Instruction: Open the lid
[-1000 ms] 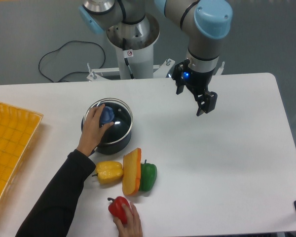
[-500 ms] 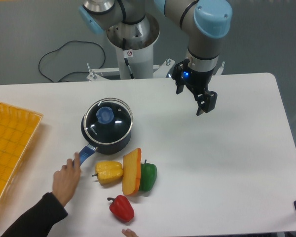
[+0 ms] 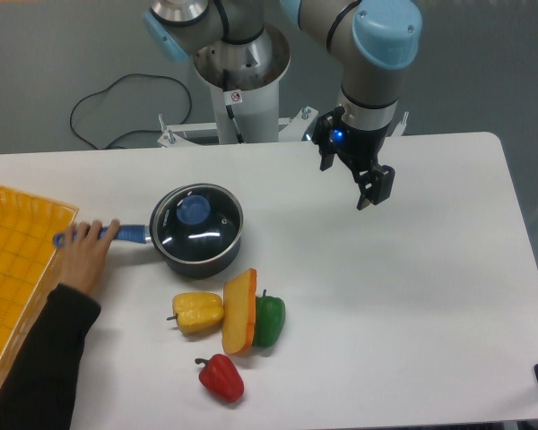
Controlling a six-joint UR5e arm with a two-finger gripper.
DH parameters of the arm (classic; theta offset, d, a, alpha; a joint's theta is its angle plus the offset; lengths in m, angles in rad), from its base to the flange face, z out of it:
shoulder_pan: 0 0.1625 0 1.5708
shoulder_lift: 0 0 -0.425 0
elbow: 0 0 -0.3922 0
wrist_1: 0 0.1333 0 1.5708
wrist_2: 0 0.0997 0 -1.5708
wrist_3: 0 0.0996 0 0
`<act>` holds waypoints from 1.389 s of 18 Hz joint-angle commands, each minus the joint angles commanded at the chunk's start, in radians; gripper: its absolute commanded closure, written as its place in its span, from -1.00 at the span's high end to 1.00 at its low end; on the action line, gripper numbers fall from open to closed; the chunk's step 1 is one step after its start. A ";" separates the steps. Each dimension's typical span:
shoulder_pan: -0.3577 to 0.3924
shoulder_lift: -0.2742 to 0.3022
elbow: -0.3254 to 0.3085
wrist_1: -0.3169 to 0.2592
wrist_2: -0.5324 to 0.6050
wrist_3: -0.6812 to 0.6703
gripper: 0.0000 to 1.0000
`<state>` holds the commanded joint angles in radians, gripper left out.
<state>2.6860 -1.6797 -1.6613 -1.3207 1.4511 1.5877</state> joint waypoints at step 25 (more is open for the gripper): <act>-0.041 -0.009 0.011 0.006 0.043 -0.055 1.00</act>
<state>2.6446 -1.6889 -1.6506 -1.3146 1.4941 1.5324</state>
